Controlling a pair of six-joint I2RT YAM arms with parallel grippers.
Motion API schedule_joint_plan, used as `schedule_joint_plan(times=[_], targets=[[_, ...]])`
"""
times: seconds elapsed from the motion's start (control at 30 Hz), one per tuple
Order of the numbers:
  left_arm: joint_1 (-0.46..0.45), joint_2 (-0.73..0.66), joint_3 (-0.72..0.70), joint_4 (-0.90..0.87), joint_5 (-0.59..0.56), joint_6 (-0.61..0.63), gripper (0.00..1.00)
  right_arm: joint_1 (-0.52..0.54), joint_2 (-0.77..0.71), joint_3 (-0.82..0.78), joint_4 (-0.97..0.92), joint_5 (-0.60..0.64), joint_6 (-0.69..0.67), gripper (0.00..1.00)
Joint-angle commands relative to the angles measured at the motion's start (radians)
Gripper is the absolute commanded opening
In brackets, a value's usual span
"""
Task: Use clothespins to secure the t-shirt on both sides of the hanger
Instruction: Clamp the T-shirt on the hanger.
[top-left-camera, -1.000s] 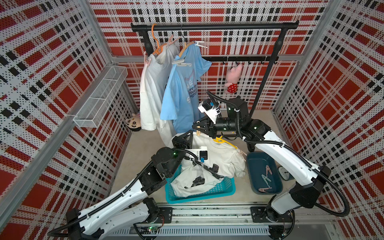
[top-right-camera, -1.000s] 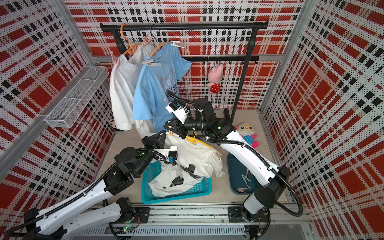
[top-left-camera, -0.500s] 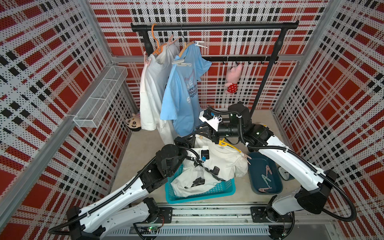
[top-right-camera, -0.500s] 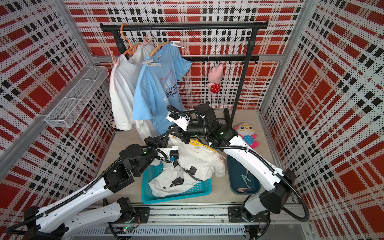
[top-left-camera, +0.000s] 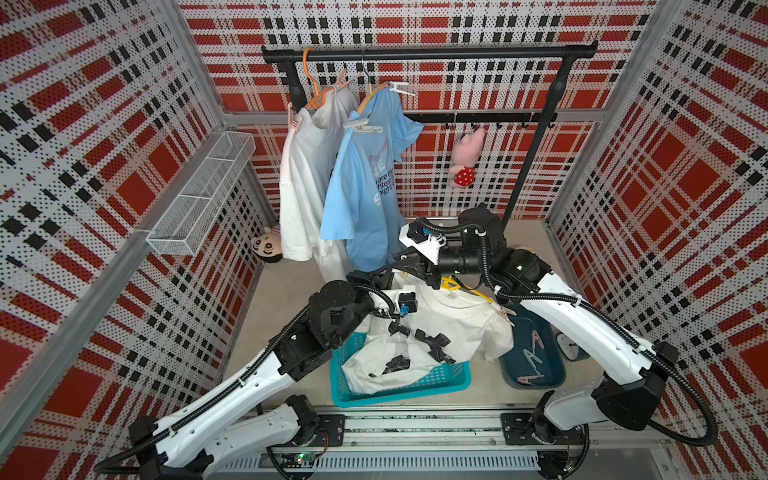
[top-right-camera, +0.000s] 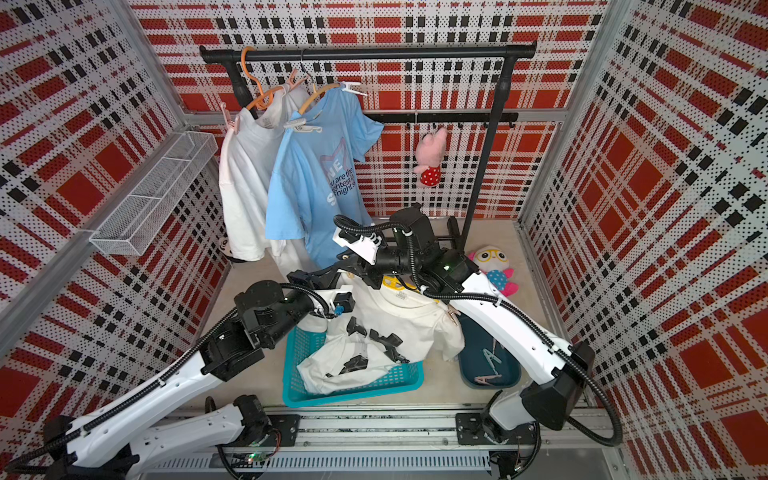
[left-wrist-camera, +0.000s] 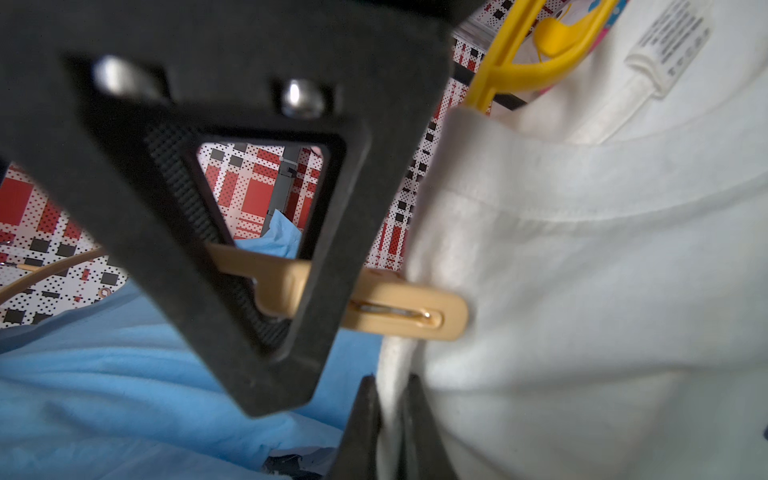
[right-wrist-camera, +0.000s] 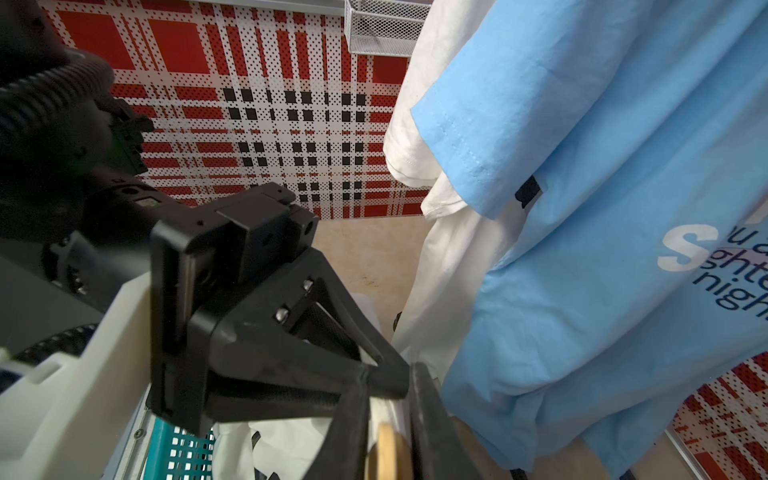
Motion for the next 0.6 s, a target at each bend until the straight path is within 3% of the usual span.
schedule_joint_plan(times=[0.0,0.2,0.37,0.57], targets=[[-0.002,-0.019,0.079,0.146,0.004,-0.039,0.00,0.007,0.026,-0.016,-0.086,0.046,-0.020,0.00],[0.003,-0.024,0.041,0.148,-0.015,-0.012,0.00,0.007,0.009,-0.023,-0.015,0.069,0.004,0.00],[0.009,-0.036,0.015,0.152,-0.026,0.021,0.00,0.007,0.007,-0.004,-0.008,0.065,0.017,0.23],[0.008,-0.036,-0.005,0.150,-0.066,0.057,0.00,0.007,-0.006,0.004,-0.002,0.065,0.027,0.39]])
